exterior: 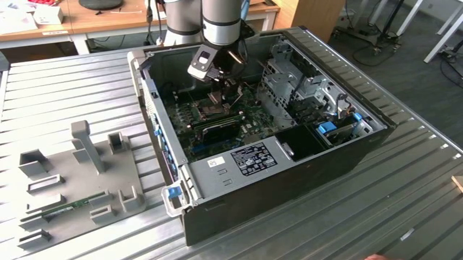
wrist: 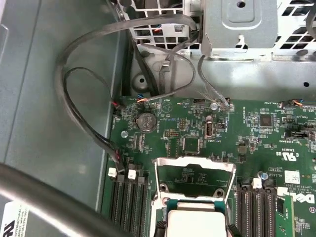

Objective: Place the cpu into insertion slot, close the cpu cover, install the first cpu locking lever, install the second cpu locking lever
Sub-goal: 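Place the cpu into insertion slot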

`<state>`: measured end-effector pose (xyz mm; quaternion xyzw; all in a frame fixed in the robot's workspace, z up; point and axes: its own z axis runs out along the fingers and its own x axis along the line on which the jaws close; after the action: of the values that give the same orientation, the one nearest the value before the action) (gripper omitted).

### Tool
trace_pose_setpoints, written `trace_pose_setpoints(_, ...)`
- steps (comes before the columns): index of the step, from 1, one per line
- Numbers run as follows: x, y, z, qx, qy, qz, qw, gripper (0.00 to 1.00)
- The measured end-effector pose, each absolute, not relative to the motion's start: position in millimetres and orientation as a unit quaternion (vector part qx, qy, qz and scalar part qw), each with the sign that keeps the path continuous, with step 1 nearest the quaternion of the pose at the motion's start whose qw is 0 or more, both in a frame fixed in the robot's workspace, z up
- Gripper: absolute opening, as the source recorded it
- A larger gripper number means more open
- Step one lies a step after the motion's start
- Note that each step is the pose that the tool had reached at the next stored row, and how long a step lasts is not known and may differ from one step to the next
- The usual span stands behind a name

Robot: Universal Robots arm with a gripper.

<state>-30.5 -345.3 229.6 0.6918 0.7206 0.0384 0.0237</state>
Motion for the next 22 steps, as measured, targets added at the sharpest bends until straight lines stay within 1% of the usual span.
trace_pose_setpoints(2, -30.5, -345.2, 229.6, 0.692, 0.721, 0.037, 0.023, 0.54)
trace_pose_setpoints(5, -30.4, -345.3, 229.3, 0.692, 0.721, 0.027, 0.012, 0.54)
trace_pose_setpoints(6, -30.4, -345.3, 229.4, 0.692, 0.721, 0.026, 0.01, 0.54)
trace_pose_setpoints(22, -38.8, -343.8, 225.7, 0.694, 0.72, 0.025, 0.01, 0.54)
